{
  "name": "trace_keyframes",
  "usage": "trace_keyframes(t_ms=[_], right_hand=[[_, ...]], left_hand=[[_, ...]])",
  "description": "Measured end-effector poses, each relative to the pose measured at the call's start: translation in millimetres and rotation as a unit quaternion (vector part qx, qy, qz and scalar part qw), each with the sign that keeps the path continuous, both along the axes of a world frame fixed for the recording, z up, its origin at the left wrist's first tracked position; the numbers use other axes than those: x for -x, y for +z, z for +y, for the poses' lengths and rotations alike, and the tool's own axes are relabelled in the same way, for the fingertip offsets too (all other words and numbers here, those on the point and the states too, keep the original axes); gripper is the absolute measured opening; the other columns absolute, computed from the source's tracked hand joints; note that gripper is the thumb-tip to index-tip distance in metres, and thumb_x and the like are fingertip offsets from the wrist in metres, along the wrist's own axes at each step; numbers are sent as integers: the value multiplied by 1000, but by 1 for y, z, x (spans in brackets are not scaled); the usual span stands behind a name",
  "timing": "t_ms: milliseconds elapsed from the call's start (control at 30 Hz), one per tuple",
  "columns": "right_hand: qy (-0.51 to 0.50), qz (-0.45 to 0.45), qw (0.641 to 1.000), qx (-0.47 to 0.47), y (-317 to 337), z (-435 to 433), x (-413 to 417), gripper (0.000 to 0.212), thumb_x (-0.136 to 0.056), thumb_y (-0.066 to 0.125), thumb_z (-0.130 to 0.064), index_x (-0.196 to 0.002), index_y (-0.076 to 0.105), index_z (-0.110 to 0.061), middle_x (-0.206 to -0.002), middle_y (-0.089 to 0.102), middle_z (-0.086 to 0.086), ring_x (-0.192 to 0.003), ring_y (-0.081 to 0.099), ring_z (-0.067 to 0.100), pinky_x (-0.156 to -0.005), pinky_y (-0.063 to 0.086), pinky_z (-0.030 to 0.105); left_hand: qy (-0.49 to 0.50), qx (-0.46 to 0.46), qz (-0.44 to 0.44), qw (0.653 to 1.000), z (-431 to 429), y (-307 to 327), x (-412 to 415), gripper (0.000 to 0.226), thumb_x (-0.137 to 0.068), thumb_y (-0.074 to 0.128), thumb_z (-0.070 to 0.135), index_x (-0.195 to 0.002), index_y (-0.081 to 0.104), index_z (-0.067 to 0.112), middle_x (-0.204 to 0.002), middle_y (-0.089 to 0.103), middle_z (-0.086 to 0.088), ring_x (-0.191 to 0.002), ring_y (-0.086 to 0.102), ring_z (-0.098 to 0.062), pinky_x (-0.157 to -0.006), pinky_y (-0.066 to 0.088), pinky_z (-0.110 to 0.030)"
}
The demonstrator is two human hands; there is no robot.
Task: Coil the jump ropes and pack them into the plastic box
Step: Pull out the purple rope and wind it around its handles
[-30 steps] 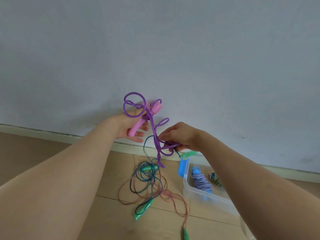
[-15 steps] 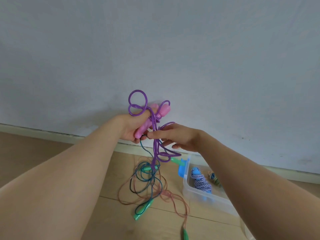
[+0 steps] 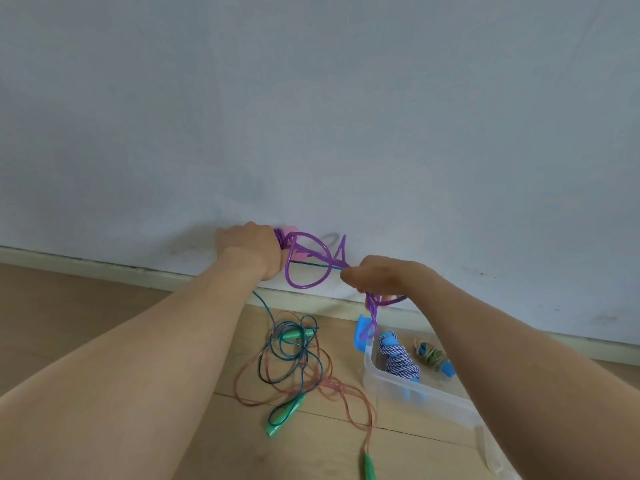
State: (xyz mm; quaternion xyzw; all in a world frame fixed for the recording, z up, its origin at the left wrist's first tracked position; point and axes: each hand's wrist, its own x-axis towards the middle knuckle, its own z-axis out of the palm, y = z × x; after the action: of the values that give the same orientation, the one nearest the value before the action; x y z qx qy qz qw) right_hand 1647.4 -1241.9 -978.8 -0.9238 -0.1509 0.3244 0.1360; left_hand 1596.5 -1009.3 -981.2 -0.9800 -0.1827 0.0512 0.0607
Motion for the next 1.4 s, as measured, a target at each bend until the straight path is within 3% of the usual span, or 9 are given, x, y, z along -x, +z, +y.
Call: trace_keyframes(t_ms=[100, 233, 367, 633, 800, 933, 1033, 1200, 1400], right_hand=[[13, -132, 990, -49, -4, 0, -5, 44, -93, 51, -57, -89, 61, -14, -88, 68, 7, -83, 66, 25, -68, 48, 34], [51, -167, 982, -75, 0, -2, -3, 44, -97, 53, -56, -98, 63, -13, -83, 68, 5, -79, 64, 24, -70, 49, 37], [98, -204, 968, -108, -4, 1, 5, 27, -103, 49, -41, -100, 59, -16, -77, 63, 2, -71, 59, 24, -61, 43, 35], [40, -48, 992, -107, 3, 4, 0, 38, -110, 41, -30, -106, 74, -12, -97, 71, 5, -86, 65, 22, -82, 51, 36], [25, -100, 995, -2, 7, 6, 3, 38, -103, 54, -39, -76, 57, -12, -78, 57, 5, -70, 51, 19, -66, 40, 31], [1, -69, 996, 54, 19, 9, 18, 42, -112, 35, -42, -114, 59, -8, -117, 59, 11, -108, 58, 29, -89, 41, 35], [-49, -49, 996, 49, 23, 5, 26, 30, -114, 27, -33, -110, 45, -10, -103, 54, 10, -115, 69, 36, -95, 54, 40], [-53, -124, 990, 46, 11, 9, 13, 47, -108, 44, -48, -79, 50, -11, -85, 54, 7, -88, 63, 29, -76, 50, 34], [-43, -158, 986, -15, 8, 10, 7, 23, -100, 57, -13, -82, 43, -9, -83, 47, 7, -77, 47, 22, -56, 37, 27]], left_hand=[[8, -31, 5, 999, -4, 1, 0, 48, -96, 49, 63, -114, 70, 23, -112, 69, -3, -104, 69, -29, -79, 43, -34], [29, -56, 64, 996, 6, -3, 4, 40, -96, 52, 57, -118, 69, 29, -97, 62, 2, -106, 67, -28, -91, 40, -43], [42, -52, 91, 994, 6, 0, 6, 37, -95, 54, 54, -119, 68, 30, -90, 54, 4, -97, 62, -26, -84, 37, -44], [43, -30, 81, 995, 1, 6, 9, 30, -97, 53, 45, -109, 67, 23, -94, 60, 2, -86, 59, -24, -74, 48, -36], [49, 10, 61, 997, -8, 11, 9, 68, -89, 45, 83, -108, 67, 22, -92, 59, -2, -89, 61, -29, -87, 60, -44], [45, 16, 43, 998, -15, 17, 11, 71, -90, 45, 82, -118, 68, 21, -93, 57, -3, -90, 58, -29, -89, 58, -40], [45, 16, 32, 998, -17, 19, 12, 70, -92, 44, 81, -122, 67, 22, -98, 58, -3, -97, 61, -29, -87, 56, -36], [50, 26, 52, 997, -15, 17, 13, 73, -89, 45, 85, -124, 65, 24, -96, 53, -2, -105, 63, -29, -93, 57, -40], [48, 25, 54, 997, -18, 17, 13, 73, -90, 44, 83, -123, 66, 22, -99, 57, -4, -110, 65, -31, -94, 58, -43]])
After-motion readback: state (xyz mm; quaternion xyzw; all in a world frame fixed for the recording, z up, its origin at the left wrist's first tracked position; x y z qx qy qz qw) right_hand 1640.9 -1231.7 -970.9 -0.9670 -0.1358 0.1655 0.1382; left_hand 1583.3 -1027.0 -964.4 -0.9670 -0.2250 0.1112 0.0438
